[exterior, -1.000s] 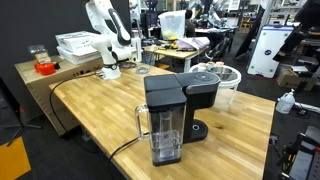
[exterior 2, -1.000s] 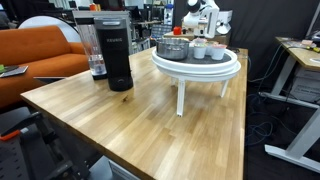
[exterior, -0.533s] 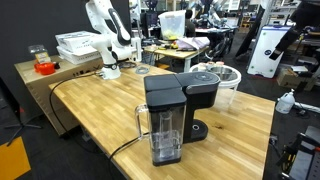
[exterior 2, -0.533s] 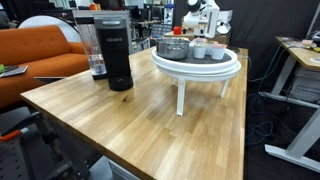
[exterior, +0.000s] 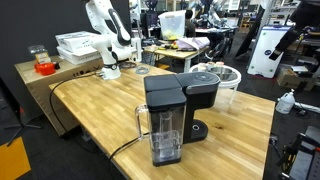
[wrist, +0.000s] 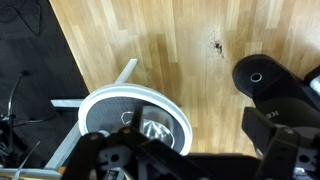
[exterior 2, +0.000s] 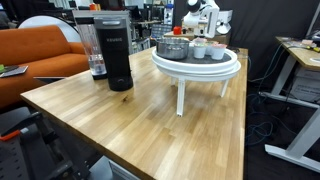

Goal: Put the white object into the silver pot.

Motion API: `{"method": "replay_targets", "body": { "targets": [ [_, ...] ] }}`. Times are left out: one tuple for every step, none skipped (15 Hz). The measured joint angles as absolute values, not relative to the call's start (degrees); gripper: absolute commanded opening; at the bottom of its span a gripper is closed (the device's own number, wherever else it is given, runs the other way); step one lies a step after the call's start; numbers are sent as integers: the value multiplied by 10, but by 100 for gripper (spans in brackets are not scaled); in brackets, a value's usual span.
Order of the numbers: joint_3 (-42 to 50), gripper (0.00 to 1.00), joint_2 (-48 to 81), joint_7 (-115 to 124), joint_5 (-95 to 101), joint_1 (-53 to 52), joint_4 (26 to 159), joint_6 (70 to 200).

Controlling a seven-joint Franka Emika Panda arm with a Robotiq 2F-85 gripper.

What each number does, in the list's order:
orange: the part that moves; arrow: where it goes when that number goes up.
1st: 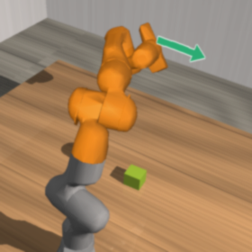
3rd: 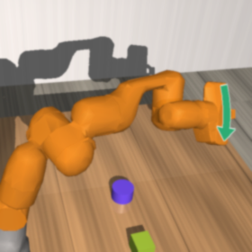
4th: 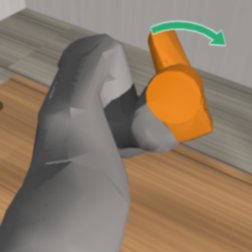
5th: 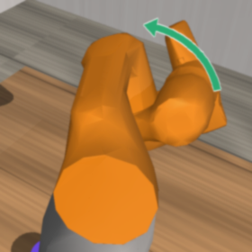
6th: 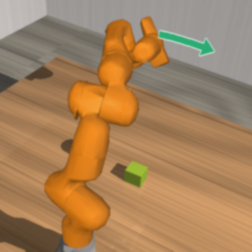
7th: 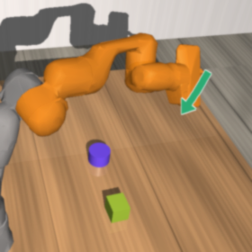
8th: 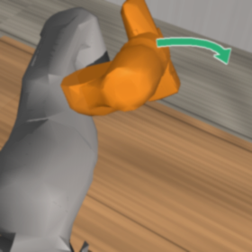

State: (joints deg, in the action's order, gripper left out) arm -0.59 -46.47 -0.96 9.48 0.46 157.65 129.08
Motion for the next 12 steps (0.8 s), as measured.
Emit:
{"method": "replay_targets", "body": {
  "targets": [
    [-6, 100, -463, -10, 95, 4, 1576, 1291],
    [-6, 100, -461, -10, 95, 4, 1573, 1292],
    [-5, 100, -455, -10, 94, 4, 1567, 1294],
    [-3, 100, -446, -10, 94, 4, 1557, 1295],
    [0, 100, -433, -10, 94, 5, 1544, 1295],
    [5, 100, -415, -10, 94, 8, 1526, 1295],
    [11, 100, -394, -12, 94, 11, 1508, 1295],
    [19, 100, -369, -15, 94, 15, 1485, 1294],
    [26, 100, -341, -19, 94, 19, 1463, 1294],
    [33, 100, -312, -23, 94, 22, 1438, 1294],
    [39, 100, -284, -27, 94, 25, 1413, 1294],
    [44, 100, -260, -31, 94, 26, 1392, 1294]
  ]
}}
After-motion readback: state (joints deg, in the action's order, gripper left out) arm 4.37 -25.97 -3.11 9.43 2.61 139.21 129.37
